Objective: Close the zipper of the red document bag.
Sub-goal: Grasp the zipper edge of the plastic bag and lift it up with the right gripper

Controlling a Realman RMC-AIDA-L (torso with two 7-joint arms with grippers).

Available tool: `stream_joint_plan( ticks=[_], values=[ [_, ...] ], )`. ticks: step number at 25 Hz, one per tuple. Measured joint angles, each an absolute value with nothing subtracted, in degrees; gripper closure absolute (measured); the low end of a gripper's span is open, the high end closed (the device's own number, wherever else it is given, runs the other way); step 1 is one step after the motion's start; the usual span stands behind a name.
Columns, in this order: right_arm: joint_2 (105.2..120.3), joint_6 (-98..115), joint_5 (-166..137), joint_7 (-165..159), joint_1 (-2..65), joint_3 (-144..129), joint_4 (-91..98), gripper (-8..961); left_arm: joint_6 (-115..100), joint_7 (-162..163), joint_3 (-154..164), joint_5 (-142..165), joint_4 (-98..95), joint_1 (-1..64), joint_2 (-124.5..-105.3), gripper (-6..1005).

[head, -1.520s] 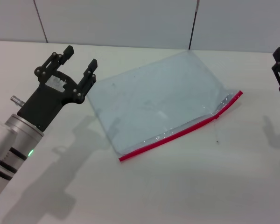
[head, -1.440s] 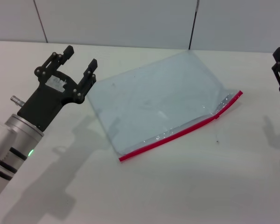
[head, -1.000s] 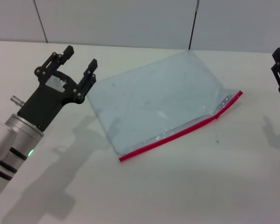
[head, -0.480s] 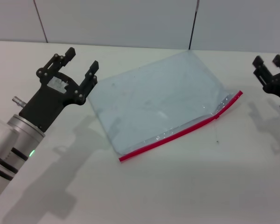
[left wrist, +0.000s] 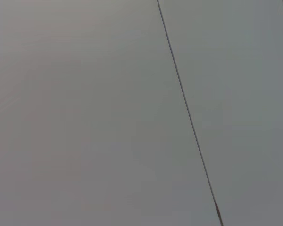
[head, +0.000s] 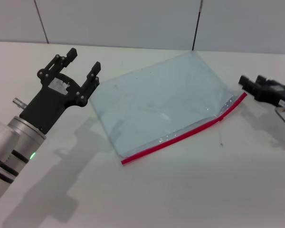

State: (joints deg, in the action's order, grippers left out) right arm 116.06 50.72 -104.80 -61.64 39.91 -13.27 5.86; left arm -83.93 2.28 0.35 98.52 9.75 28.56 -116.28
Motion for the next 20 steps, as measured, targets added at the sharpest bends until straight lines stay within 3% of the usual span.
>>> stream_joint_plan(
  ticks=[20],
  values=[
    [116.01, 43.8, -115.9, -75.1, 43.6, -18.0, 5.9, 329, -83.9, 2.3, 0.4, 98.5, 9.9, 28.8, -116.28, 396]
  ],
)
